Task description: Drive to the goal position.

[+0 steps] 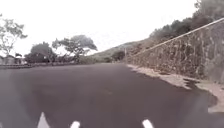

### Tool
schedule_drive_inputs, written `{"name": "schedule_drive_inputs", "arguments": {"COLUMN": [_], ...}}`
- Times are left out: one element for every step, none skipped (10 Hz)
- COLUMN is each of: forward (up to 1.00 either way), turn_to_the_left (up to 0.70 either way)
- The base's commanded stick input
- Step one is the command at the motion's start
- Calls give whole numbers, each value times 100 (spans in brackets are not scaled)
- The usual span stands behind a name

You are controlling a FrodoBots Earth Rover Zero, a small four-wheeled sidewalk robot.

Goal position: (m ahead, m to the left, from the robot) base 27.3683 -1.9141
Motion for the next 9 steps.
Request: {"name": "schedule_drive_inputs", "arguments": {"forward": [50, 50, 50, 50, 50, 50, 50, 50, 50], "turn_to_the_left": [-50, -50, -50, -50, -30, -1, 0, 0, 0]}}
